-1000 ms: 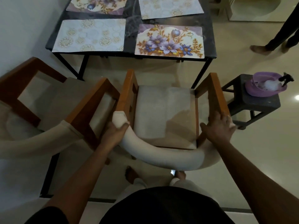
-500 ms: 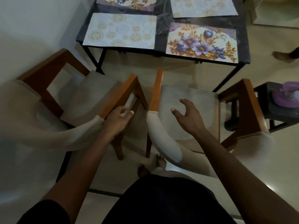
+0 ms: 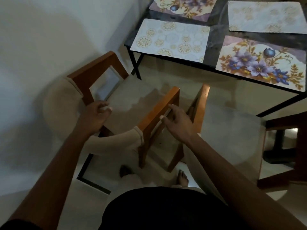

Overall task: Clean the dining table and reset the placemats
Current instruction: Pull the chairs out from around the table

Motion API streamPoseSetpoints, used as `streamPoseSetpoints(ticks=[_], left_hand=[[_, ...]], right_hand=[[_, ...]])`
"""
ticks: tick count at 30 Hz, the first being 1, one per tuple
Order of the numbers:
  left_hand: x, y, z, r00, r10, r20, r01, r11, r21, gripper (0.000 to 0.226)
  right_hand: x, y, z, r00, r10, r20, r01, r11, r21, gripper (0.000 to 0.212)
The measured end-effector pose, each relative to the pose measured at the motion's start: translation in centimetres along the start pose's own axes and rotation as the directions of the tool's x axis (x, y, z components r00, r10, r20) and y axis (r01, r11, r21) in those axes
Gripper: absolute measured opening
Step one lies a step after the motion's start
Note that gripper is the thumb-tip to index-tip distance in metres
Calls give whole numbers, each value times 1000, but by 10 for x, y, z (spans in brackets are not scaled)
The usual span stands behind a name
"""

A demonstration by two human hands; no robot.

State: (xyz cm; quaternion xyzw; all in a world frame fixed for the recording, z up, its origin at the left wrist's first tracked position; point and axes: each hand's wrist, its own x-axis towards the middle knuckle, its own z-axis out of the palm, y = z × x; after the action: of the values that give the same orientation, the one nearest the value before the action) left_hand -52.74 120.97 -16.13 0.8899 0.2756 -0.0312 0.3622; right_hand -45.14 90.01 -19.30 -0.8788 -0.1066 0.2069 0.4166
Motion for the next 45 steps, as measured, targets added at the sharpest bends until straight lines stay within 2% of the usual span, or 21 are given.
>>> streamPoseSetpoints(ticks=[4,6,8,12,15,18,21,22,25,27,29,31,33,37,39,45], left_hand=[[45,-43,-51,999,54,4,-54,995,87,18],[77,-68,-72,997,77,6,-77,991,109,23],[106,-90,-89,995,85,57,-92,985,145,28],[156,-126,-114,966,147,214,-187,965,182,18],[183,-149,-127,952,177,251,-235,945,226,28],[210,-176,-140,950,161,266,-243,919,312,33],[226,-199,-139,957,177,231,-266,856,444,54],[229,-200,-138,963,171,210,-249,864,438,61],[239,-203,-141,993,-35,111,1,956,293,76],[246,-199,-145,979,-175,102,156,973,168,89],[254,-200,-150,967,-229,108,215,969,126,90],[256,-199,-146,969,-222,112,209,971,117,85],[247,-193,-143,970,-224,93,212,969,124,80],[228,-178,-131,964,-266,33,257,952,169,57],[223,-187,-128,955,-290,59,279,948,151,66],[211,-189,-106,960,-247,131,227,962,151,88]], right_hand=[[22,-23,48,995,96,27,-97,995,20,65],[33,-31,76,982,187,33,-188,981,35,67],[39,-38,107,962,275,4,-274,961,37,67],[50,-53,166,908,414,-66,-414,910,17,92],[52,-60,191,847,491,-205,-502,865,1,100],[51,-66,204,811,498,-307,-501,862,75,103],[41,-71,213,773,530,-349,-521,844,128,106],[37,-74,218,756,548,-358,-534,833,146,109],[27,-79,231,681,645,-347,-569,764,304,111],[29,-77,232,648,682,-340,-566,729,385,102],[35,-74,229,660,670,-340,-561,741,369,89],[35,-70,220,677,650,-345,-563,759,326,83],[37,-70,219,694,647,-317,-562,761,323,87],[33,-57,211,704,642,-304,-554,764,332,91],[31,-49,206,700,648,-300,-567,760,318,92],[27,-24,163,688,636,-349,-584,771,256,87]])
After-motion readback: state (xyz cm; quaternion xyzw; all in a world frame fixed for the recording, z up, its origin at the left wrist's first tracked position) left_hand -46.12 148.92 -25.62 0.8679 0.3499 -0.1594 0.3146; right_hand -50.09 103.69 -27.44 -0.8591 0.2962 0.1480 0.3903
